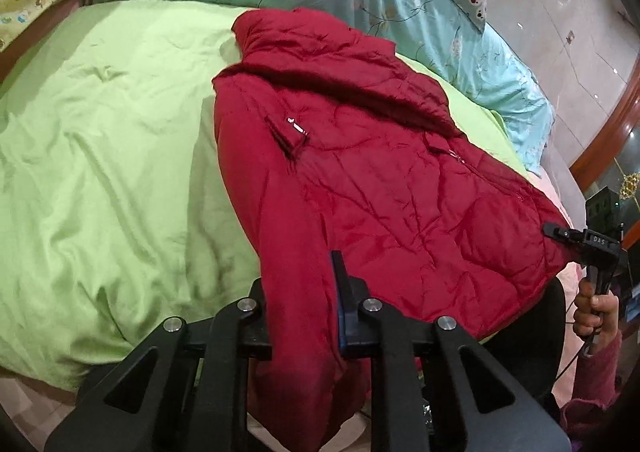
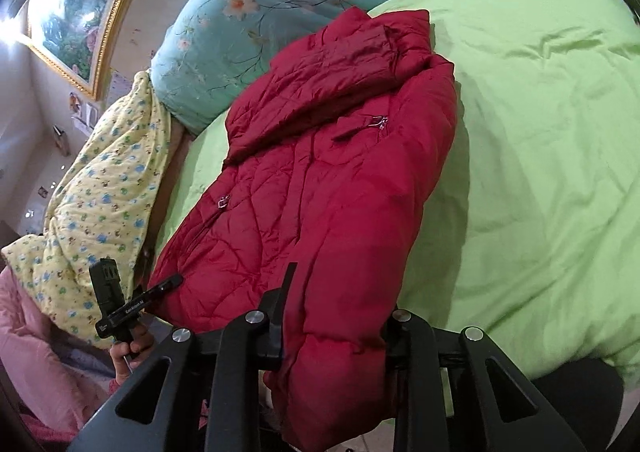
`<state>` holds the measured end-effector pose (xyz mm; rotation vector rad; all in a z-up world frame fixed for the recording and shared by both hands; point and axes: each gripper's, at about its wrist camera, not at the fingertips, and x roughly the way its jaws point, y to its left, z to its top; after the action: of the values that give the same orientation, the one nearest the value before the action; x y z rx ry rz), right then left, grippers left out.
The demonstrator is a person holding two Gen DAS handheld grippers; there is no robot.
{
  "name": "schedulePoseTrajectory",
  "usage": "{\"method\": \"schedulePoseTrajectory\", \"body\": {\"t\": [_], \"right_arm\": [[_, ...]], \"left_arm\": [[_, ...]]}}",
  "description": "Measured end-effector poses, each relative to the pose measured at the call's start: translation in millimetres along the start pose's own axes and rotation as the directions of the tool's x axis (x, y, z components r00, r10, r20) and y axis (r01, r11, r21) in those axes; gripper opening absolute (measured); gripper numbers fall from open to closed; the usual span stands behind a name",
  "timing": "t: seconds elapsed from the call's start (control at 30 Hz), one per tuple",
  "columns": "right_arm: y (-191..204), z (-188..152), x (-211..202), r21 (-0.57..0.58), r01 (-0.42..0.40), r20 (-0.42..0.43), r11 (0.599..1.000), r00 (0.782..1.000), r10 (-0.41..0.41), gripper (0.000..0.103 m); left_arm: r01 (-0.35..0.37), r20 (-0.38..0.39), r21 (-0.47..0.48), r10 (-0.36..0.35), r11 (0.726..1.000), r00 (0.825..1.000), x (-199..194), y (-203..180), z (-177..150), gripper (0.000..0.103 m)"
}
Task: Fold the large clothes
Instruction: 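Grasp the hem with both grippers and lift it toward the collar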
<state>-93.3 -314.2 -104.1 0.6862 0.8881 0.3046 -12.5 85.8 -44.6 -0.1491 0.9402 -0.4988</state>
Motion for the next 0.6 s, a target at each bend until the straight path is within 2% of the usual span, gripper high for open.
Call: {"method": "schedulePoseTrajectory", "body": {"t": [0.3, 0.6], "right_arm": [[-33.1, -0.5, -19.6, 0.078, 0.010, 0.013, 0.997, 1.000, -0.011, 0.025], [-22.0, 15.4, -22.2, 0.073, -0.007, 0.024, 0.997, 1.000, 0.005, 0.025]], "left_arm": [[0.047, 0.015, -0.005, -0.047, 0.999, 0.999, -1.5, 4.7, 24.4, 0.015], [0.095, 0.056, 0.015, -0.096, 0.995, 0.994, -9.8, 0.9, 47.6, 0.015]]}}
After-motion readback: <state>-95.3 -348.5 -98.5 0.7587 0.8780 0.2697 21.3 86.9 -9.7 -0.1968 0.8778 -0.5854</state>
